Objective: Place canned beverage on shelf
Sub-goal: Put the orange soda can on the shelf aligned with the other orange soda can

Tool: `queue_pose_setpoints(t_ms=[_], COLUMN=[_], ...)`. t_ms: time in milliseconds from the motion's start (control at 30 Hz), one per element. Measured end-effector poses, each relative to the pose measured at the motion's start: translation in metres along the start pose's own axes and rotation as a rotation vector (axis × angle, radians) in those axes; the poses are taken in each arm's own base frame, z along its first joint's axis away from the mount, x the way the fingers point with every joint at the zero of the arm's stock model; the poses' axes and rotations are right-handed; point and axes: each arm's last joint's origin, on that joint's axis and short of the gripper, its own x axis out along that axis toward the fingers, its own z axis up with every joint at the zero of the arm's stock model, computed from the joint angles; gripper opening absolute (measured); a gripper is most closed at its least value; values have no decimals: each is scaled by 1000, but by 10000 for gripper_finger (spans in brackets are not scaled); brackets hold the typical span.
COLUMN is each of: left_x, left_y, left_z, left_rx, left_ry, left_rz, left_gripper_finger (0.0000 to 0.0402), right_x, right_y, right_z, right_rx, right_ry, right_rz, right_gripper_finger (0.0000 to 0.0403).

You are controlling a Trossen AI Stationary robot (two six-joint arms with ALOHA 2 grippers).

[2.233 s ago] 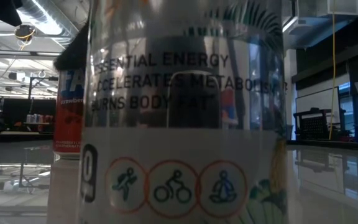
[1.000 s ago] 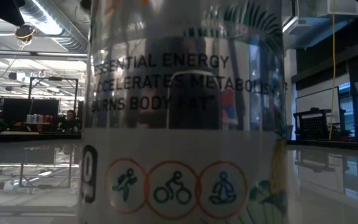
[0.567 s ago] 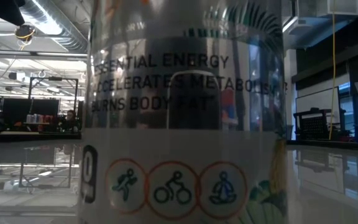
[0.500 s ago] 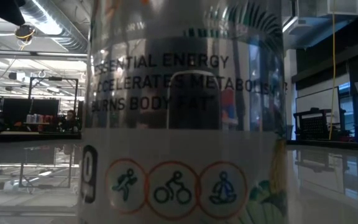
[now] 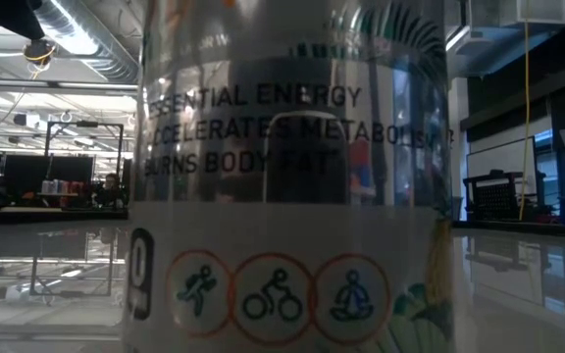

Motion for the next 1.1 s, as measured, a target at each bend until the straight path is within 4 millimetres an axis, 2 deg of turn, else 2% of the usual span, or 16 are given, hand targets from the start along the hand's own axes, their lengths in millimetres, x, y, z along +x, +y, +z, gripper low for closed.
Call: queue_pose_setpoints(t_ms=[233, 600, 700, 867, 967, 1100], left_x=[0, 0, 0, 0, 0, 0], left_y=[0, 0, 1, 1, 1, 1], left_z=[0, 1, 2, 2, 2, 2], left_rx=[-3, -10, -22, -30, -31, -34], left_ry=[-1, -28, -50, -78, -82, -82], left_rz=[-1, 17, 31, 47, 50, 50], left_gripper_finger=[369, 369, 369, 369, 369, 369], right_x=[0, -66, -77, -70, -58, -32], right_y=[-15, -39, -45, -46, -51, -56], right_z=[-10, -8, -16, -45, -50, -66], right_rx=[-51, -9, 19, 58, 112, 134], right_ry=[108, 149, 128, 73, -52, -56], right_rz=[6, 16, 3, -12, 44, 79], right_gripper_finger=[279, 279, 280, 280, 281, 282])
